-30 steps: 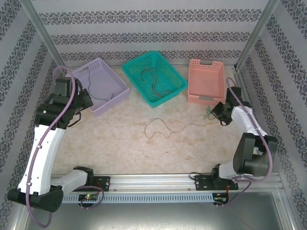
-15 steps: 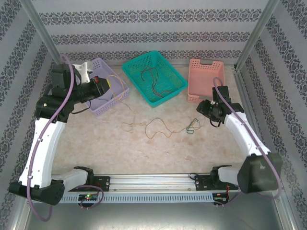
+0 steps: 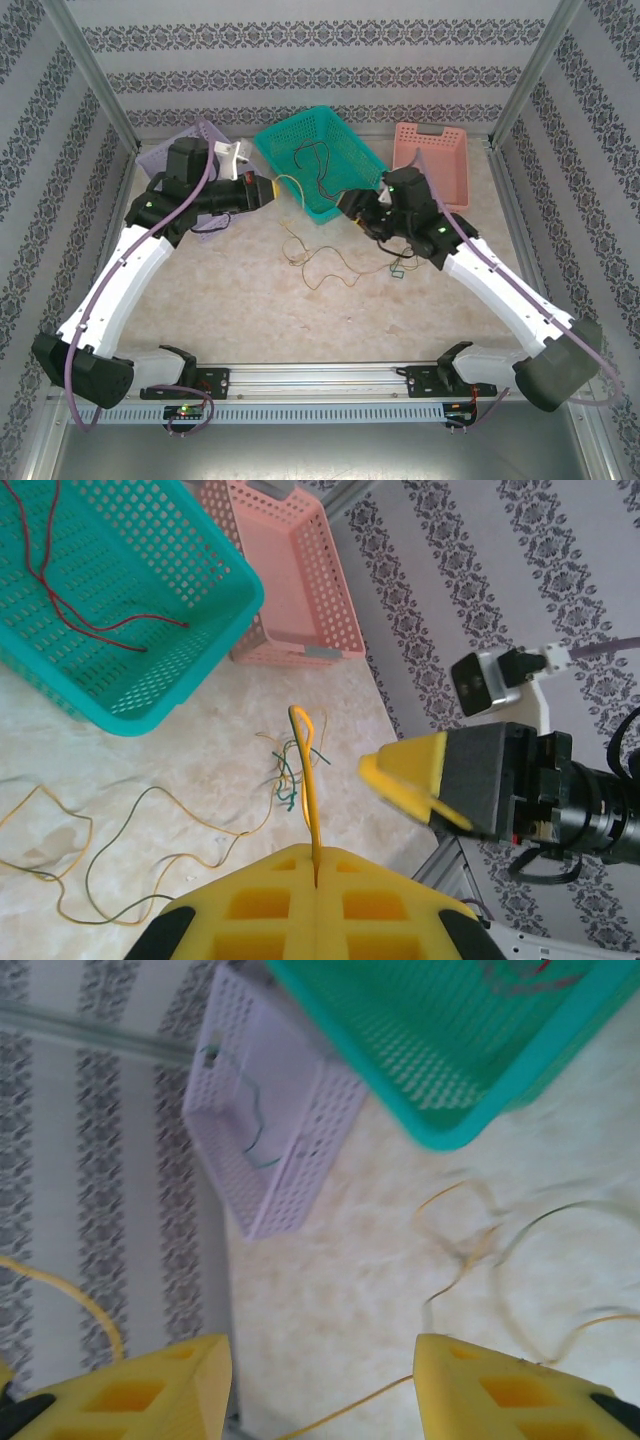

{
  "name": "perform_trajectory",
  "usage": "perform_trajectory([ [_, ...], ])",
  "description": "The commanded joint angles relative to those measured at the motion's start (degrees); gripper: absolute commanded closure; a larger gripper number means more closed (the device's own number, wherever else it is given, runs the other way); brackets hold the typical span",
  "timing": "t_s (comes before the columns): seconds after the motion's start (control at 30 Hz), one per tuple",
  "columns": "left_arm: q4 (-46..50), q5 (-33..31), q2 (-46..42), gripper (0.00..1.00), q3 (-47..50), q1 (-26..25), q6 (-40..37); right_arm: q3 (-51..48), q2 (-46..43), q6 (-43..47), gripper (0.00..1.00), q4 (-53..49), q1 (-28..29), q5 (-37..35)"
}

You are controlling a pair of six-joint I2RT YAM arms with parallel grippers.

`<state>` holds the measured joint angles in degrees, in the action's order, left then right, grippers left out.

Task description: Untangle the cables

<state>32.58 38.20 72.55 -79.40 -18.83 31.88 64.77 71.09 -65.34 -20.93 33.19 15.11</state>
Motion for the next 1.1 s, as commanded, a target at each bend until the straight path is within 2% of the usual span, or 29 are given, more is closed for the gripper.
perform_trajectory([
  [0.0,-3.8,-2.3,1.1,1.0,-0.1,-2.1,-1.0,2.4,1.9,-12.1,0.48,8.6,5.3,0.9],
  [0.13,-4.5,-3.7,1.8,1.0,-0.2,-3.1,-0.7,3.9,4.0,-14.8,0.5,9.8,10.0,-1.2],
  [0.23,-4.3,-3.7,2.3,1.0,-0.8,-3.4,-0.8,3.5,4.4,-15.3,0.53,10.2,11.2,-1.9],
  [0.5,-3.4,-4.5,2.8,1.0,-0.7,-3.7,-1.1,2.1,1.6,-14.4,0.57,9.0,11.4,-4.5],
  [0.7,-3.9,-4.5,3.2,1.0,-0.8,-4.2,-0.8,0.8,3.0,-16.7,0.66,11.6,11.8,-3.5],
  [0.8,-4.0,-4.4,3.6,1.0,-1.0,-4.5,-0.8,2.3,4.2,-15.3,0.68,10.9,11.9,-3.6],
  [0.87,-3.0,-5.8,3.6,1.0,-1.5,-4.7,-1.3,3.5,4.2,-13.4,0.72,7.0,11.5,-4.1],
  [0.97,-0.2,-10.6,3.5,1.0,-2.6,-5.0,-2.2,-0.6,0.4,-18.7,0.72,7.2,10.3,-4.3],
  [1.07,-0.4,-14.3,2.9,1.0,-1.7,-5.8,-2.5,-3.6,-4.1,-26.1,0.67,7.2,10.3,-5.9],
])
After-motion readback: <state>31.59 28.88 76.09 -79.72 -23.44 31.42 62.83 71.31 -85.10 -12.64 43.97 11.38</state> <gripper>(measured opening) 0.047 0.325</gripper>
